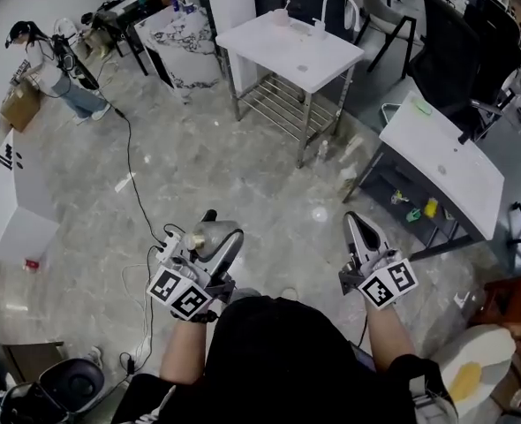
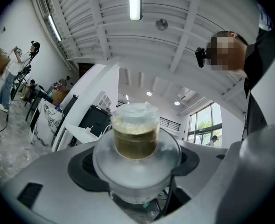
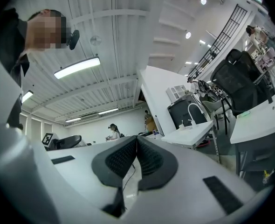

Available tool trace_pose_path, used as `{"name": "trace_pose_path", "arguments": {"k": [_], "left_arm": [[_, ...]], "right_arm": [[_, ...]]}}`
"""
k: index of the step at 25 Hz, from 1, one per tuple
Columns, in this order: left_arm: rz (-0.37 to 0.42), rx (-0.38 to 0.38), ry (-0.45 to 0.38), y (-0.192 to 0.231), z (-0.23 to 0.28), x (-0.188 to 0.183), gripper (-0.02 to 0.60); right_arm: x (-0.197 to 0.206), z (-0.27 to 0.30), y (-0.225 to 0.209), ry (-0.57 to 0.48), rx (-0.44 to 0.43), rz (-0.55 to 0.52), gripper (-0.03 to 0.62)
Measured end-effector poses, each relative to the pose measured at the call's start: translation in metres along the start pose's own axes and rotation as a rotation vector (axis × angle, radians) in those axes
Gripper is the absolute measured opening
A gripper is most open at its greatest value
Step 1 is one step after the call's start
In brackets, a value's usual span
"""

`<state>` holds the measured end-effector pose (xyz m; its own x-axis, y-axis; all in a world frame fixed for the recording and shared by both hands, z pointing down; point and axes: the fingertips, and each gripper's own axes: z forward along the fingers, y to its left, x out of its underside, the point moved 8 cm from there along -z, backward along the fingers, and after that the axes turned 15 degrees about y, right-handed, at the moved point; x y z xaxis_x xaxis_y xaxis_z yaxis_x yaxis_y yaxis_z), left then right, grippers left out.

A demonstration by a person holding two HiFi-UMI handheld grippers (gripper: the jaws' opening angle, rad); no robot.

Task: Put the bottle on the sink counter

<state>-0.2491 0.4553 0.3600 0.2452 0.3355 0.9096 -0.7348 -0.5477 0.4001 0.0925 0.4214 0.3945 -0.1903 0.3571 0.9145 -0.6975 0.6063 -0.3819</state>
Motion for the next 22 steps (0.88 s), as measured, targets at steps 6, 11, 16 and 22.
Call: {"name": "trace_pose_path", "arguments": {"k": [6, 11, 16, 22], "left_arm": [[-0.028, 0.036, 0.066, 0.016, 0.046, -0.002, 0.353], [-0.012, 0.073, 0.082, 0.053, 0.093, -0.015, 0.353], [0.002, 0.129, 0.107, 0.105, 0.149, -0.037, 0.353], [0.001, 0.153, 0.101, 0.173, 0.199, -0.07, 0.353]], "right_arm": [[-0.004, 0.013, -0.031, -0.002, 0.032, 0.034, 0.031], [-0.007, 0.034, -0.057, -0.013, 0.1, 0.038, 0.029], [-0.029, 0.079, -0.088, -0.022, 0.172, 0.035, 0.03], [-0.05, 0.153, -0.117, -0.002, 0.213, 0.007, 0.03]]}}
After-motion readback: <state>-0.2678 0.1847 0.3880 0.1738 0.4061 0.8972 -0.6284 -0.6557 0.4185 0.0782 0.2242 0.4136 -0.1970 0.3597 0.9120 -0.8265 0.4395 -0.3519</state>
